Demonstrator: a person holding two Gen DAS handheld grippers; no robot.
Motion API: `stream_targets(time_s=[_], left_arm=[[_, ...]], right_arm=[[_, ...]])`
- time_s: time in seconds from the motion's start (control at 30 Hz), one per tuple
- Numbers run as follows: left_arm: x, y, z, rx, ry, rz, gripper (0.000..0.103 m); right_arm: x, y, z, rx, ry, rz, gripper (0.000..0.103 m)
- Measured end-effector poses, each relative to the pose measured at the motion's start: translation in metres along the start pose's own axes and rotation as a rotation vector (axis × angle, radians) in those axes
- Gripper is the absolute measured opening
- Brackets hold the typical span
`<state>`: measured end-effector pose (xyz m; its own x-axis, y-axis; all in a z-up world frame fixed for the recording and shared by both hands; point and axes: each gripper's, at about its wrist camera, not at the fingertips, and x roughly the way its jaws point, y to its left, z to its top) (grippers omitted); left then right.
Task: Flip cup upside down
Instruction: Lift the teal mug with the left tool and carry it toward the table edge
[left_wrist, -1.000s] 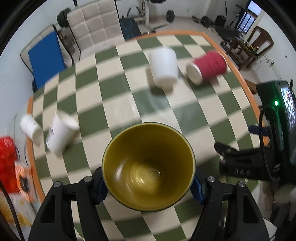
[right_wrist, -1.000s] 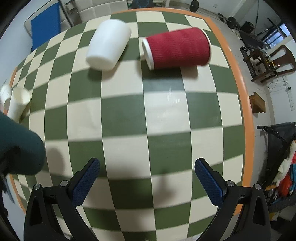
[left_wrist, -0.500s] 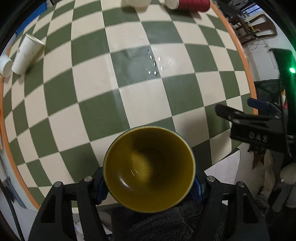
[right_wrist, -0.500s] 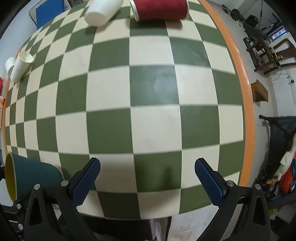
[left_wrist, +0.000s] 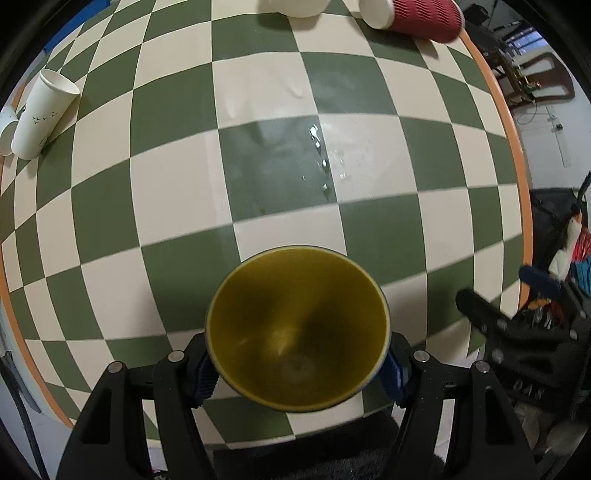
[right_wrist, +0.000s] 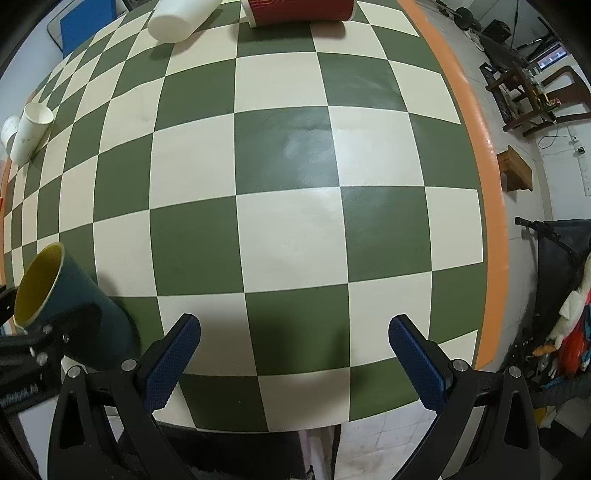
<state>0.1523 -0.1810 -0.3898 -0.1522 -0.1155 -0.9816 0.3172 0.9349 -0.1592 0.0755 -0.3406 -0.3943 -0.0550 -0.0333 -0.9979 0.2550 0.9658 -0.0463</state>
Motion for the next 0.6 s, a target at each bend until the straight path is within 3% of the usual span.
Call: stream_targets(time_s=[0.3,0.6], left_arm=[[0.012,0.020,0.024,-0.113,0.028,-0.019,0.068],[0.016,0.026,0.019,-0.145,0.043,-0.006,0.068]], right_arm=[[0.011,0.010,0.015,-0.005,0.016,-0.017,0.103],[0.007,0.008,0.026,0.014,0.016,-0.004,0.103]])
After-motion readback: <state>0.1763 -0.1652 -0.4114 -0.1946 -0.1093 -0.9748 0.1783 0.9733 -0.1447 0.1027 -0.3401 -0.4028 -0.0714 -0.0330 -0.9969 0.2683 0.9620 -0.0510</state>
